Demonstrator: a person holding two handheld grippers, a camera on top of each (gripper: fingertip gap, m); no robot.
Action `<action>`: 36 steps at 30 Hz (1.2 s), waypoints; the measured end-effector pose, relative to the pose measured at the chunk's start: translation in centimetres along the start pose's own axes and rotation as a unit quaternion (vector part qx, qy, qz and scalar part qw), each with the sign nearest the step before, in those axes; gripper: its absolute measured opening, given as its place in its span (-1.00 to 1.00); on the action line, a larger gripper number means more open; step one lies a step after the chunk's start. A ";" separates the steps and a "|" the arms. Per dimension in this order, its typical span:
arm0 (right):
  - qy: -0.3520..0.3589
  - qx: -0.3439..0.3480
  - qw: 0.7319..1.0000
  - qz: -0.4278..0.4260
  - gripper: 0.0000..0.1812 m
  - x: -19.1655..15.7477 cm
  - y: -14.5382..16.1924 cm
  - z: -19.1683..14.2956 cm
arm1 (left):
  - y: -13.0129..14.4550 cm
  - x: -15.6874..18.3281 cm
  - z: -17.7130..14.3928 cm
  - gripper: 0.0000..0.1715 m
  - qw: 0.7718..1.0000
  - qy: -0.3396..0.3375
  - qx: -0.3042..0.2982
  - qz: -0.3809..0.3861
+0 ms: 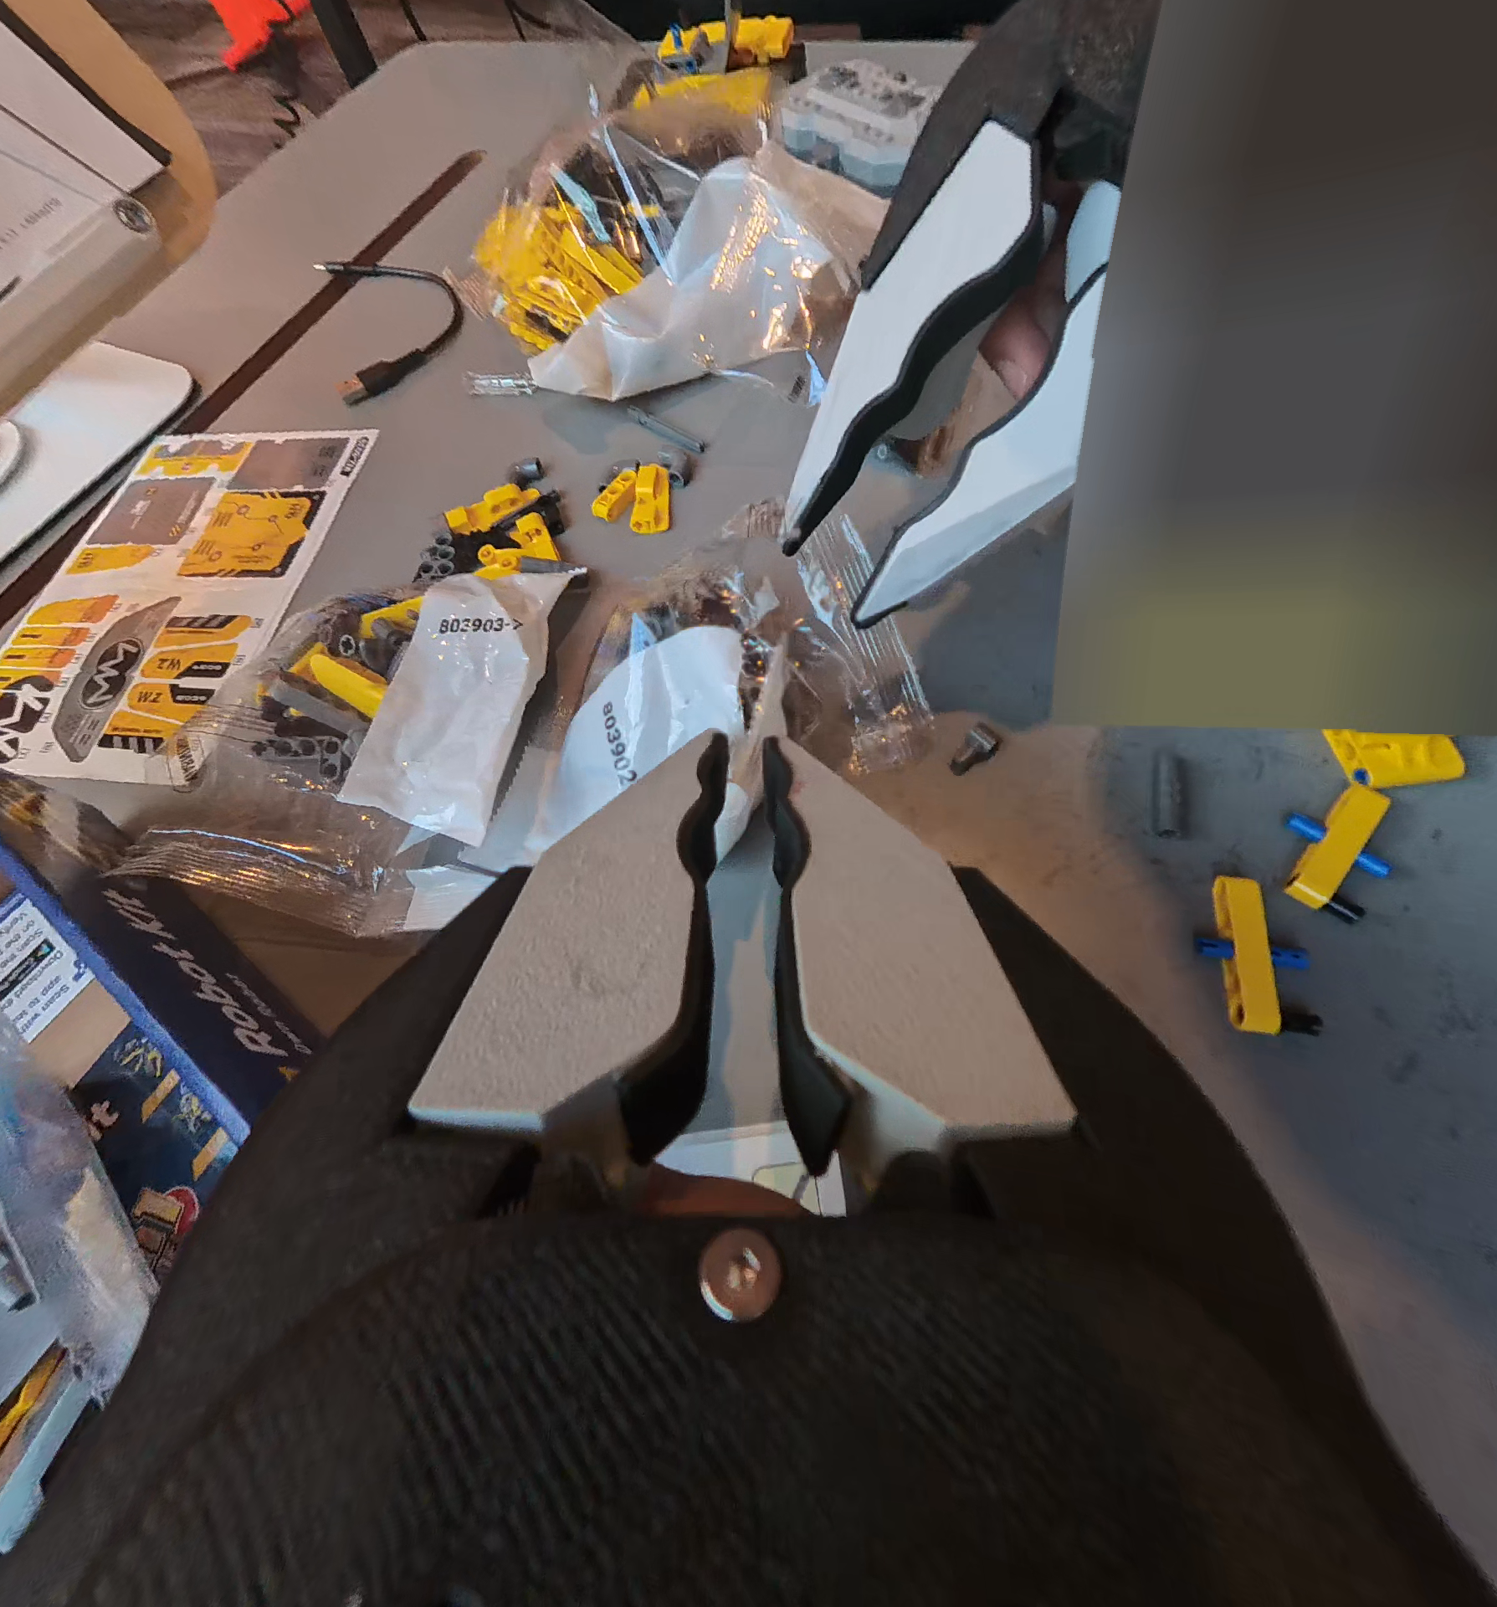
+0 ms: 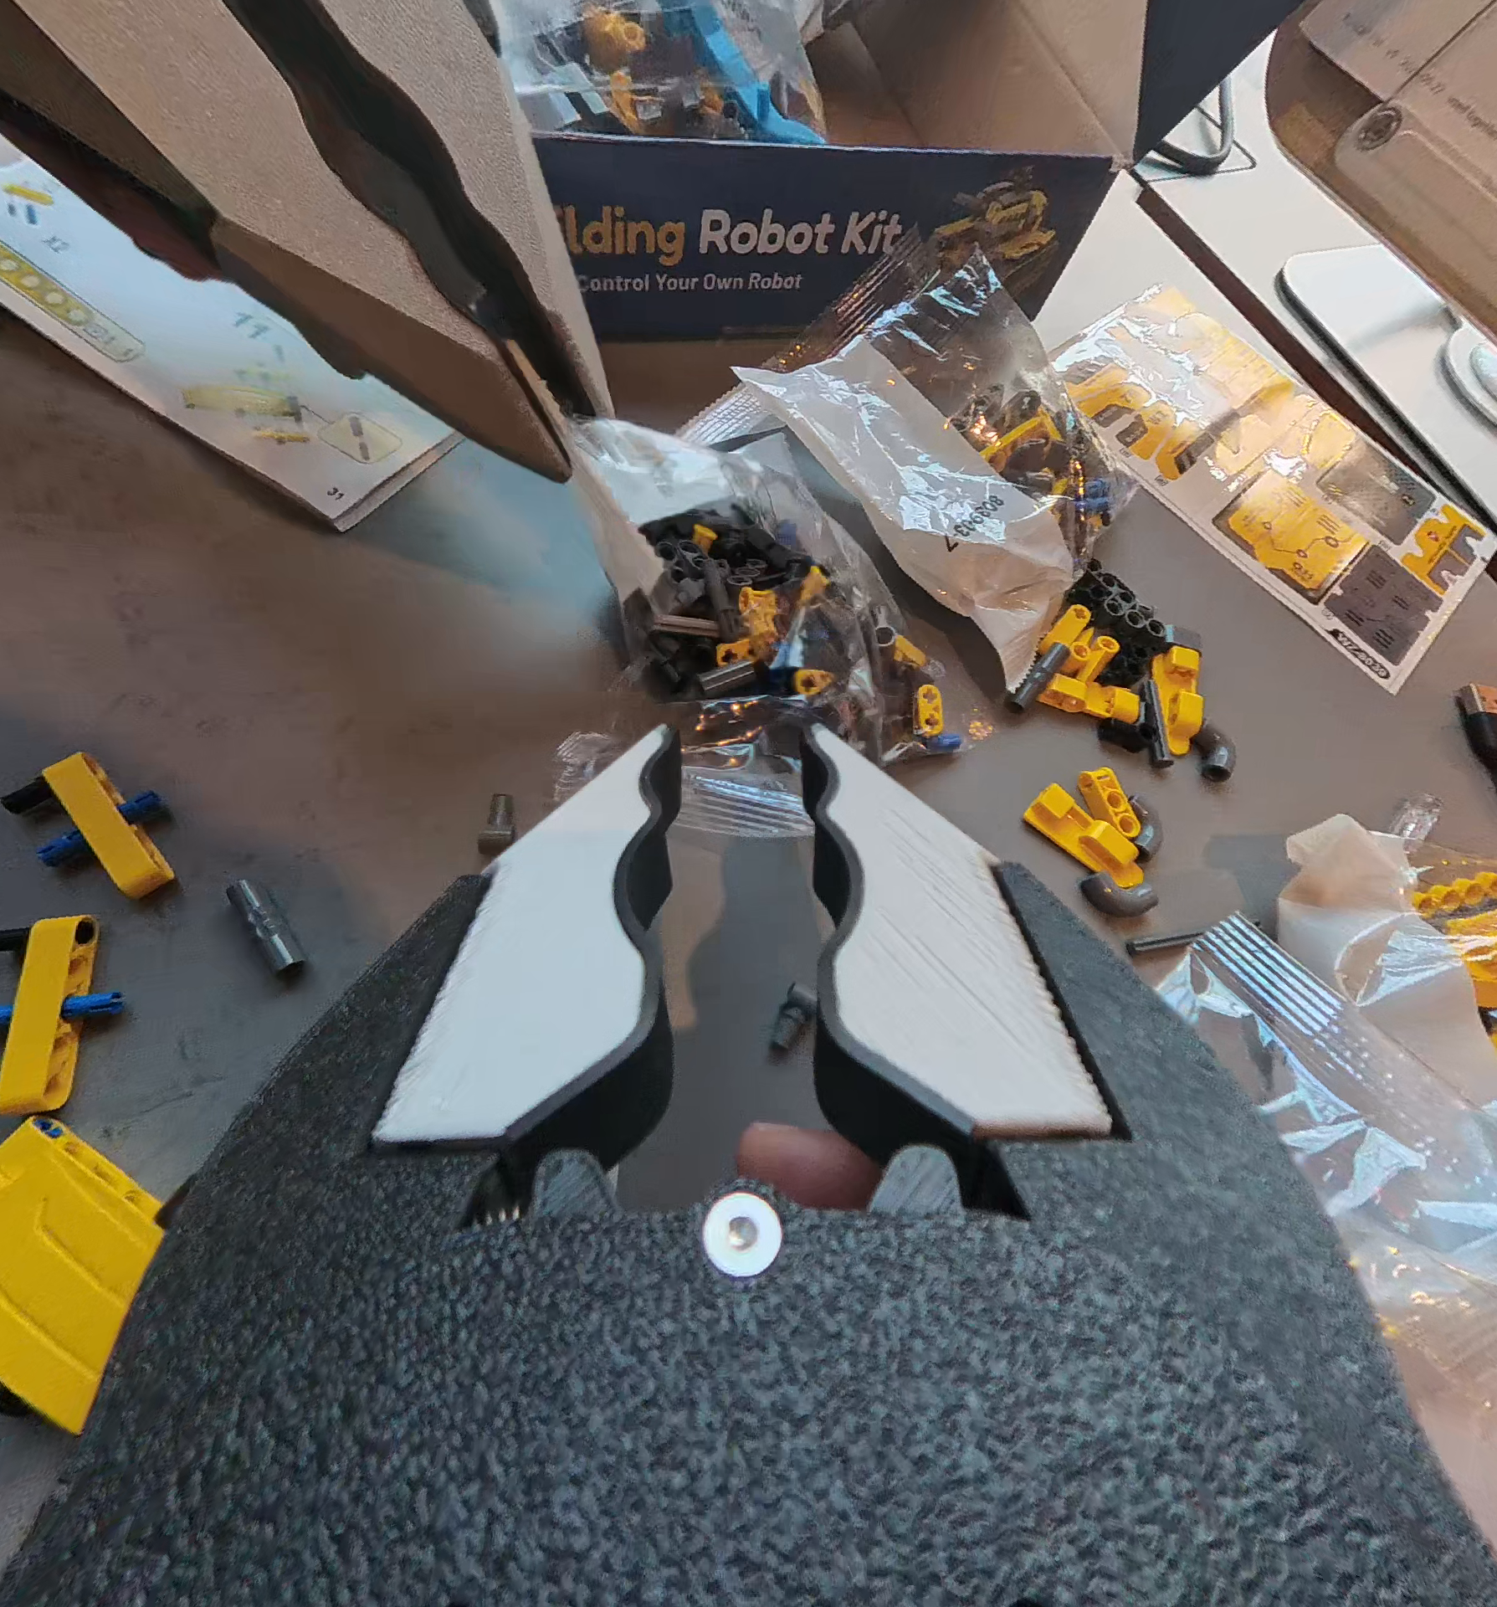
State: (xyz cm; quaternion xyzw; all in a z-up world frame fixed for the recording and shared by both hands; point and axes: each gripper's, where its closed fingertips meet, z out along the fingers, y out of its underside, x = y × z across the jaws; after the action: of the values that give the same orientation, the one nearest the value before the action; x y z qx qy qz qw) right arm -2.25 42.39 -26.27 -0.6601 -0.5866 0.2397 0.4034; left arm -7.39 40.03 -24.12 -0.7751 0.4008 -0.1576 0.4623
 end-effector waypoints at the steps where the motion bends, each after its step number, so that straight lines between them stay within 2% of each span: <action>1: 0.010 0.000 1.000 -0.003 -0.71 0.3 0.0 0.0 | -0.3 0.0 0.1 -0.95 1.000 -0.003 0.006 -0.001; 8: 0.019 -0.010 1.000 0.007 -0.62 0.7 0.6 0.5 | -1.4 1.5 1.1 -0.97 0.999 -0.003 0.027 0.027; 14: -0.015 0.013 1.000 0.021 -0.54 -0.2 -0.1 0.7 | -2.3 1.5 0.5 -0.99 0.998 -0.001 0.051 0.023; 17: -0.003 0.025 0.999 0.021 -0.55 0.1 -0.4 0.7 | -2.4 1.9 0.4 -0.99 0.998 0.014 0.055 0.023; 20: -0.015 0.026 0.998 0.056 -0.68 -0.2 -0.4 1.1 | -2.0 2.6 0.6 -1.00 0.998 0.031 0.048 0.032; 22: -0.014 0.010 0.997 0.076 -0.68 -0.2 0.1 1.6 | -1.6 3.0 1.1 -1.00 0.998 0.039 0.037 0.036; 27: 0.018 0.020 0.994 0.107 -0.74 1.4 0.0 1.3 | -1.0 3.6 1.5 -1.00 0.997 0.054 0.027 0.046; 30: -0.005 0.031 0.991 0.129 -0.75 1.2 -0.4 1.1 | -1.6 3.8 1.4 -1.00 0.996 0.057 0.041 0.046; 32: 0.008 0.023 0.993 0.113 -0.80 1.3 -0.1 1.5 | -1.8 4.2 1.5 -1.00 0.996 0.061 0.049 0.052; 36: 0.014 0.019 0.997 0.078 -0.79 0.9 -0.4 2.0 | -1.6 5.4 2.6 -1.00 0.993 0.056 0.040 0.094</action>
State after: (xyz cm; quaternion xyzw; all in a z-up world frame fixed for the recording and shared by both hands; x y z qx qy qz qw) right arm -3.92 43.77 -26.90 -0.6991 -0.5229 0.2720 0.4047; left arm -1.68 37.82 -24.84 -0.7049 0.4901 -0.1725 0.4828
